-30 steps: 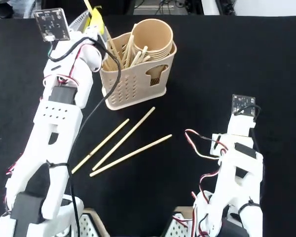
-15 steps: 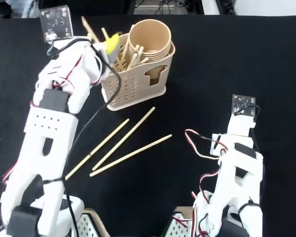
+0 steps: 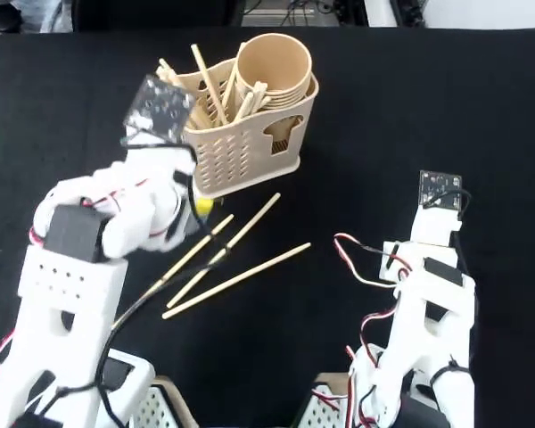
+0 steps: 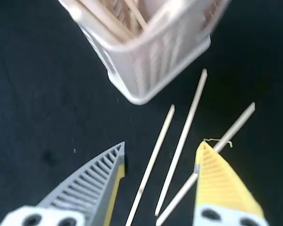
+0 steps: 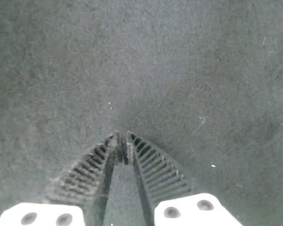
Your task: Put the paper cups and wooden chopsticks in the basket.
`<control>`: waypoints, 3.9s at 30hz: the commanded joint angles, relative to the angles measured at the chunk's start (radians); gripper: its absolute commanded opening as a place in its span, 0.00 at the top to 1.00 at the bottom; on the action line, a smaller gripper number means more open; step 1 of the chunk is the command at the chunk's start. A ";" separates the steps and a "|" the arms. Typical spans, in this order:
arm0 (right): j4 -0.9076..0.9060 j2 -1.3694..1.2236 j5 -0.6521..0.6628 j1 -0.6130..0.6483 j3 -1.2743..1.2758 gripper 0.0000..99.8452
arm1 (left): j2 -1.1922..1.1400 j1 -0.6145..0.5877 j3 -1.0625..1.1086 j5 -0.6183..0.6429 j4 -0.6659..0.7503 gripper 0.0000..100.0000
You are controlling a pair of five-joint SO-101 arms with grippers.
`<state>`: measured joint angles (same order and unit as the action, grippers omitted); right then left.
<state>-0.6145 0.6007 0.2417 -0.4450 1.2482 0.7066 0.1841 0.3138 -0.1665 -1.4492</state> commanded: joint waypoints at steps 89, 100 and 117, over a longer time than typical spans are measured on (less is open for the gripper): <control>0.018 -0.002 0.003 0.006 -0.025 0.98 | 0.288 -0.473 0.700 -0.726 0.189 0.97; 0.018 -0.002 0.003 0.006 -0.024 0.98 | 0.807 -0.470 0.536 -0.060 0.206 0.97; 0.018 -0.002 0.003 0.006 -0.024 0.98 | 0.316 -0.039 0.219 0.150 1.146 0.97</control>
<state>-0.6145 0.6007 0.2417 -0.4450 1.2482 1.2666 0.0307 0.7081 0.0545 -0.3537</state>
